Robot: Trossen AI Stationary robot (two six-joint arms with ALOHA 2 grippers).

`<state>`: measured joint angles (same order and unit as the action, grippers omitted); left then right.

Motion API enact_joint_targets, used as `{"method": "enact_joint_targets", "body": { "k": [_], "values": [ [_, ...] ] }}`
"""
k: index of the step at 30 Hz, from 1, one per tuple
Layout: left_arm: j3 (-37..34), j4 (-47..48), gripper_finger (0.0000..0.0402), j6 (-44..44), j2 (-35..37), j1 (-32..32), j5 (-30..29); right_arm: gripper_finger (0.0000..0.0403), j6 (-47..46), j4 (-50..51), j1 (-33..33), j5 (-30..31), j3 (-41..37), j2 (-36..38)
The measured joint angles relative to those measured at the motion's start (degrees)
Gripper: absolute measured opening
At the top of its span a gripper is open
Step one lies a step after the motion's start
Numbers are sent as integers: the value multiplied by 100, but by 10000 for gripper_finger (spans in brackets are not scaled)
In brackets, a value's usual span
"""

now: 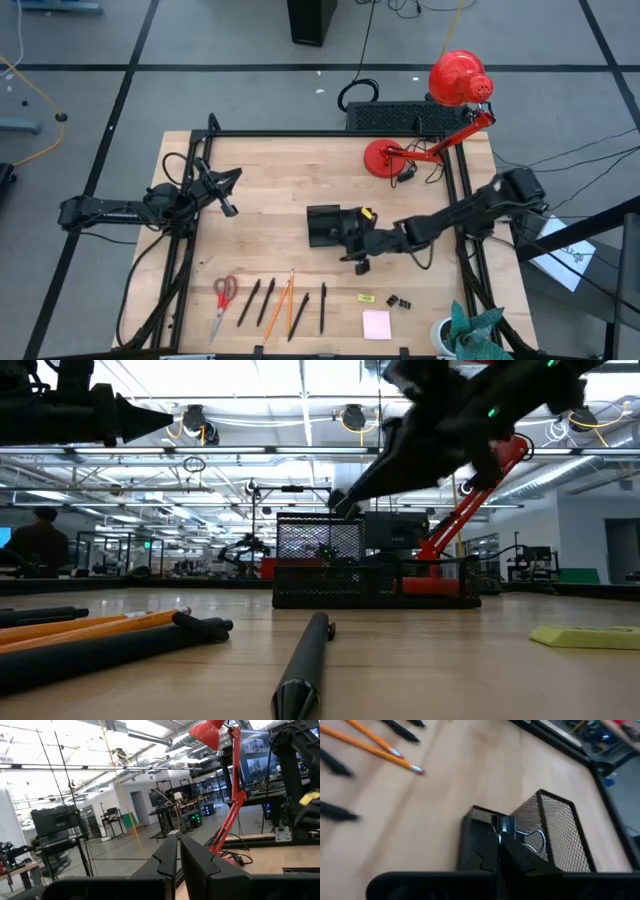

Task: Pick and place office supplies into organizer
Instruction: Put the right black binder clip into the black desk organizer

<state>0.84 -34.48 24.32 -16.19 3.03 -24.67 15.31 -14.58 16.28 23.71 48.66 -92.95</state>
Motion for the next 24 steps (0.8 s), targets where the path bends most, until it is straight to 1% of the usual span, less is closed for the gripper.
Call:
{"method": "enact_joint_targets", "body": {
  "k": [4, 6, 10, 12, 17, 24],
  "values": [
    [0, 2, 31, 0, 0, 1, 0, 0, 192, -401, -130, 459, -2, -328],
    [0, 1, 31, 0, 0, 2, 0, 0, 198, -551, -180, 452, -2, -450],
    [0, 2, 31, 0, 0, 0, -88, 0, 197, -713, -236, 174, -2, -719],
    [0, 2, 31, 0, 0, 2, -124, 0, 195, -748, -234, 153, -2, -806],
    [0, 0, 31, 2, 0, 1, -139, 1, 95, -713, -234, 162, -2, -850],
    [0, 0, 31, 0, 0, 0, -139, 12, -58, -660, -234, 157, -2, -850]
  ]
}}
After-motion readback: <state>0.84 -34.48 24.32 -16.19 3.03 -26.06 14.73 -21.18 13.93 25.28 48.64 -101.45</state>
